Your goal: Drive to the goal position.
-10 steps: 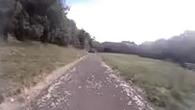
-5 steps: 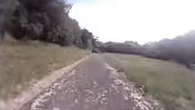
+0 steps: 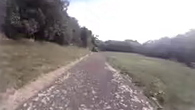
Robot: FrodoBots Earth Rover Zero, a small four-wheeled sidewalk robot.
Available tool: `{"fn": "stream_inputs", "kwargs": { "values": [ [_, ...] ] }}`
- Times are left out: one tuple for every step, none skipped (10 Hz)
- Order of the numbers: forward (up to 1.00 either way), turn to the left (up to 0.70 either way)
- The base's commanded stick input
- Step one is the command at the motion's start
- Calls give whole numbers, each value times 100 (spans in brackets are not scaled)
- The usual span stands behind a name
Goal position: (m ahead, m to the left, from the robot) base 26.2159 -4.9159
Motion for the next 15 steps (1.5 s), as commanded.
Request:
{"fn": "stream_inputs", "kwargs": {
  "values": [
    [100, 2],
    [100, 2],
    [100, 2],
    [100, 3],
    [100, 2],
    [100, 2],
    [100, 2],
    [100, 3],
    [100, 2],
    [100, 2],
    [100, 2],
    [100, 3],
    [100, 2],
    [100, 2],
    [100, 2]
  ]
}}
